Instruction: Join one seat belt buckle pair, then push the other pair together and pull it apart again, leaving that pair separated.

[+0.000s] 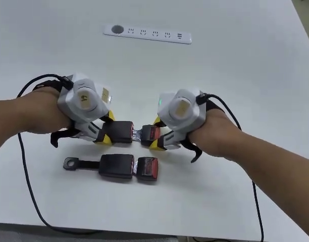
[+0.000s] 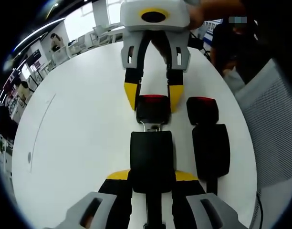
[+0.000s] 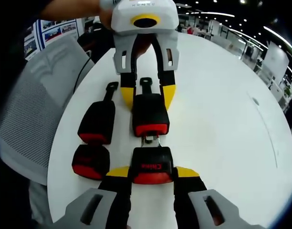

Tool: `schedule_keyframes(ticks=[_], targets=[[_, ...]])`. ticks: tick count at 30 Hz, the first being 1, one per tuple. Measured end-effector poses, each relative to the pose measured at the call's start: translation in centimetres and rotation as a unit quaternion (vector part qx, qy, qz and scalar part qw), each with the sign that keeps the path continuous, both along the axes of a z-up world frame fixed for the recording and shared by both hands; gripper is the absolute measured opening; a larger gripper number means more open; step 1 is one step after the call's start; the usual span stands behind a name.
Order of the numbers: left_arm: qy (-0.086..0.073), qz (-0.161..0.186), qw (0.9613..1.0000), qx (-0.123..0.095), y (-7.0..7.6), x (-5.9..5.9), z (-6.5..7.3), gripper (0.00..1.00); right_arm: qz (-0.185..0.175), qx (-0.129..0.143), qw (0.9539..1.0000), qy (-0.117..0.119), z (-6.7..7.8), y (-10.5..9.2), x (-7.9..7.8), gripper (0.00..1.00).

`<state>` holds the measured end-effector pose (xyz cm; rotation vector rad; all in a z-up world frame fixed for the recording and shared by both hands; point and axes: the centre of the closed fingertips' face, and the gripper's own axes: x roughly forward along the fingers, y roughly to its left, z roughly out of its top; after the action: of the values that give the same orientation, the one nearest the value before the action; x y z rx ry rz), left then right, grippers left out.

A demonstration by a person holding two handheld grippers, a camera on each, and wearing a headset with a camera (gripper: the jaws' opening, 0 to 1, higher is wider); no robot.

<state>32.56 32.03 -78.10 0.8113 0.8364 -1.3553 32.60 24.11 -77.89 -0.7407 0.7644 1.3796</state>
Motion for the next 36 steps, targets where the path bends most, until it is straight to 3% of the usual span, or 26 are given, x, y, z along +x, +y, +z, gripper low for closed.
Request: schedule_keyframes(ticks=[12,29,36], targets=[[0.004,0.001,1.0000,-0.008,-0.1,0.0,0.0,0.32,0.003,-0.002,1.0000,0.000,-0.1,0.3,0.1,0.29],[0.005,-0.004,1.0000,-0.002,0.0,0.0,0.0,0.32,0.009,-0.003,0.9999,0.004,-0.6,1.5,0.4,0.29],[0.005,-0.003,1.0000,0.001,-0.1,-0.1,0.0,0.32,0.006,-0.004,1.0000,0.004,0.1,1.4,0.0,0.30]])
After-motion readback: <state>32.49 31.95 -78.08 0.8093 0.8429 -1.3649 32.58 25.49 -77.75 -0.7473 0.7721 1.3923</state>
